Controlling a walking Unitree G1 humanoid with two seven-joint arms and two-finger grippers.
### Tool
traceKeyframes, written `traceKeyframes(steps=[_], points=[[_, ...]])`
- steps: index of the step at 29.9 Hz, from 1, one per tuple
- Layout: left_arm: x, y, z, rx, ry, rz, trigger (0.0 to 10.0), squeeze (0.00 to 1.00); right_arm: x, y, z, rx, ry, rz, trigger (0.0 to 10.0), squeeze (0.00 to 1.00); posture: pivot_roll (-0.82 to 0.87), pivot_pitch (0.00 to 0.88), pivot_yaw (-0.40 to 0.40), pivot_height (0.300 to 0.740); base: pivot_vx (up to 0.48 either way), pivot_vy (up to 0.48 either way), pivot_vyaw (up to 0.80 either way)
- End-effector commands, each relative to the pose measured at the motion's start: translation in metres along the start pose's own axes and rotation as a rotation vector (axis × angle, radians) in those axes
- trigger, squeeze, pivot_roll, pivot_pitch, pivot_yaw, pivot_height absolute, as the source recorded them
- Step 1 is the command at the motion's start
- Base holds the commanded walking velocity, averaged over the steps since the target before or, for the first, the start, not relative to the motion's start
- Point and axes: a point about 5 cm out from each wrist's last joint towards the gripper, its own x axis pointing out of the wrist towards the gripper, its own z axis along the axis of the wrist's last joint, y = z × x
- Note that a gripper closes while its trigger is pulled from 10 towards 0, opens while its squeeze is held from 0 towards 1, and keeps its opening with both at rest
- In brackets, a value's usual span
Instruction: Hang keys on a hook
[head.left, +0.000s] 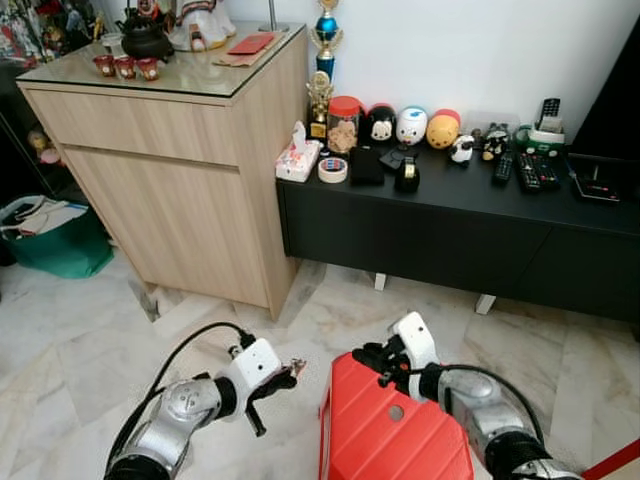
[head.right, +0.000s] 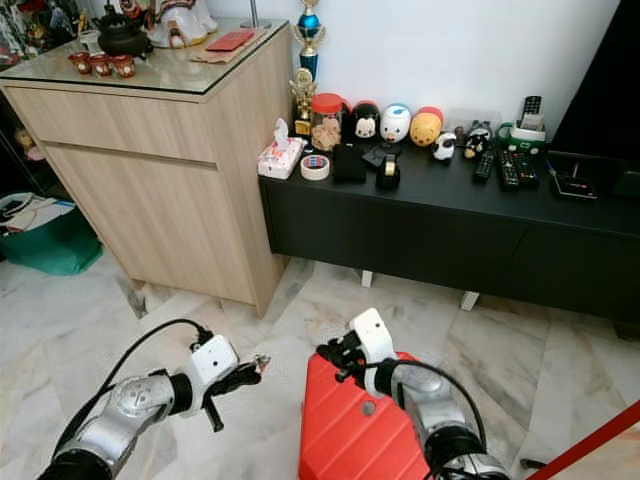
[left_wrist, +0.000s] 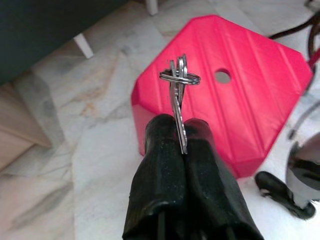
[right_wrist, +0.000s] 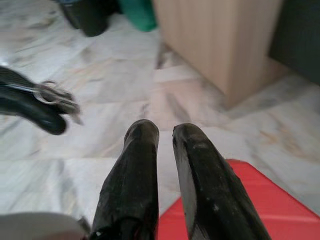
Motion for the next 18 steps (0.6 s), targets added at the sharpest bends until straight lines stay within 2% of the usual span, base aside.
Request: traceKeyframes(steps=[1, 7, 9, 10, 11, 12, 13, 14, 15, 17, 18], points=[[-0.001, 0.002, 0.005, 0.054, 0.019, -0.034, 10.0, 0.00, -0.002, 0.003, -0.004, -0.007, 0.027, 0.049, 10.0, 0.00, -0.01, 0.000, 0.012, 0.716, 0.000, 0.000, 0.00], [-0.001, 0.006, 0.009, 0.145, 0.060, -0.042, 10.0, 0.00, -0.004, 0.009, -0.002, -0.005, 0.032, 0.127, 10.0, 0.00, -0.01, 0.000, 0.014, 0.716, 0.000, 0.000, 0.00], [-0.001, 0.014, 0.013, 0.236, 0.082, 0.015, 10.0, 0.00, -0.006, 0.008, -0.001, -0.047, 0.066, 0.118, 10.0, 0.00, -0.01, 0.000, 0.016, 0.716, 0.000, 0.000, 0.00], [-0.001, 0.014, 0.013, 0.236, 0.082, 0.015, 10.0, 0.00, -0.006, 0.008, -0.001, -0.047, 0.066, 0.118, 10.0, 0.00, -0.01, 0.000, 0.016, 0.716, 0.000, 0.000, 0.00], [-0.001, 0.030, 0.015, 0.295, 0.107, 0.173, 10.0, 0.00, -0.005, 0.000, 0.002, -0.051, 0.074, 0.027, 10.0, 0.00, -0.01, 0.000, 0.020, 0.716, 0.000, 0.000, 0.00], [-0.001, 0.030, 0.015, 0.295, 0.107, 0.173, 10.0, 0.00, -0.005, 0.000, 0.002, -0.051, 0.074, 0.027, 10.0, 0.00, -0.01, 0.000, 0.020, 0.716, 0.000, 0.000, 0.00], [-0.002, 0.036, 0.012, 0.263, 0.109, 0.248, 10.0, 0.00, -0.005, -0.005, 0.003, -0.044, 0.081, -0.036, 10.0, 0.00, -0.01, 0.000, 0.021, 0.716, 0.000, 0.000, 0.00], [-0.004, 0.041, 0.008, 0.196, 0.105, 0.321, 10.0, 0.00, -0.005, -0.010, 0.002, -0.038, 0.091, -0.097, 10.0, 0.00, -0.01, 0.000, 0.023, 0.716, 0.000, 0.000, 0.00], [-0.004, 0.041, 0.008, 0.196, 0.105, 0.321, 10.0, 0.00, -0.005, -0.010, 0.002, -0.038, 0.091, -0.097, 10.0, 0.00, -0.01, 0.000, 0.023, 0.716, 0.000, 0.000, 0.00], [-0.018, 0.053, -0.025, -0.156, 0.157, 0.562, 10.0, 0.00, -0.008, -0.019, -0.008, 0.007, 0.138, -0.222, 10.0, 0.00, -0.01, 0.000, 0.025, 0.716, 0.000, 0.000, 0.00], [-0.018, 0.053, -0.025, -0.156, 0.157, 0.562, 10.0, 0.00, -0.008, -0.019, -0.008, 0.007, 0.138, -0.222, 10.0, 0.00, -0.01, 0.000, 0.025, 0.716, 0.000, 0.000, 0.00]])
